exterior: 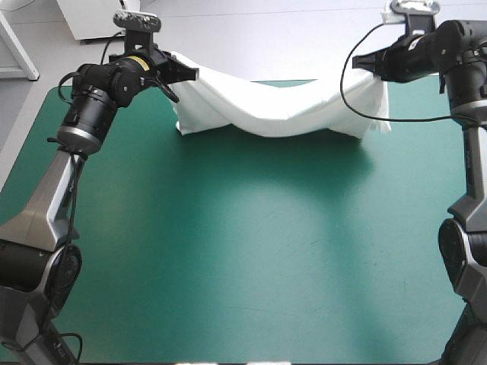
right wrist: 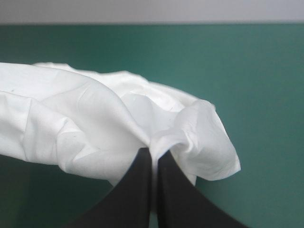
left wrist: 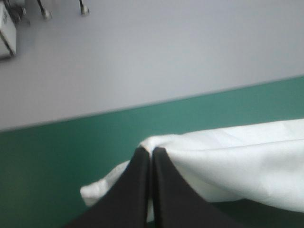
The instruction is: Fold the cloth
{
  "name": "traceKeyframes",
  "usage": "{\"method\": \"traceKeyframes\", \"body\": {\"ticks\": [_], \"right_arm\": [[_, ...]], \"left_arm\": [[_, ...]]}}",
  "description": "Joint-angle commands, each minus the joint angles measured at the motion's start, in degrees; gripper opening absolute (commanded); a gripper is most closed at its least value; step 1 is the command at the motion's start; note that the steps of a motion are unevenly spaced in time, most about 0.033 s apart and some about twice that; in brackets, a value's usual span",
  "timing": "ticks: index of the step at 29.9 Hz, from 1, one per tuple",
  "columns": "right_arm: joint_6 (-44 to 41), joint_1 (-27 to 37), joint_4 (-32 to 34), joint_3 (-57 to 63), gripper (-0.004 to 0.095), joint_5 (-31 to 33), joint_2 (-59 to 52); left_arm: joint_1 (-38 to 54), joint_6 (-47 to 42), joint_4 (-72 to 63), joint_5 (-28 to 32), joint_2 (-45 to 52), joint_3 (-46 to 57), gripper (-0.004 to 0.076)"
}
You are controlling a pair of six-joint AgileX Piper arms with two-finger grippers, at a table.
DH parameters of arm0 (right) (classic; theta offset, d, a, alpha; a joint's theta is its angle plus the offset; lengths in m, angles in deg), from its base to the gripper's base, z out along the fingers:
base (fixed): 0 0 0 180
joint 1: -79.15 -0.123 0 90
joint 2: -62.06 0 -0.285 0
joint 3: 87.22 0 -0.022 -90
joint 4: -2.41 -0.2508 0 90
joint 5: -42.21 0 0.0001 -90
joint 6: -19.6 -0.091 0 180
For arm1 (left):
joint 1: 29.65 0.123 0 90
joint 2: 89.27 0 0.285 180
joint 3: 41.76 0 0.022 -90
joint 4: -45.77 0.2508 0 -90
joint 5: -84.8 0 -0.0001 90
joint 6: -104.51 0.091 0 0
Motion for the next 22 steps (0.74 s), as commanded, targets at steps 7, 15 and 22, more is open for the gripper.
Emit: {"method": "traceKeyframes", "body": {"ticks": [7, 15, 22], "right_arm": [[-0.45, -0.14, -3.66, 25.26, -0.0015, 0.2, -7.88], [2.21, -0.14, -5.02, 51.42, -0.0015, -2.19, -17.63], [3.48, -0.14, -4.88, 68.77, -0.0016, -4.4, -27.36]], "left_arm": [[0.04, -3.29, -1.56, -16.2, 2.57, 9.72, -0.0022], [-0.07, 3.13, -12.66, -14.89, 12.64, 33.07, -0.0022], [-0.07, 4.33, -14.0, -14.79, 21.57, 47.93, -0.0022]]}}
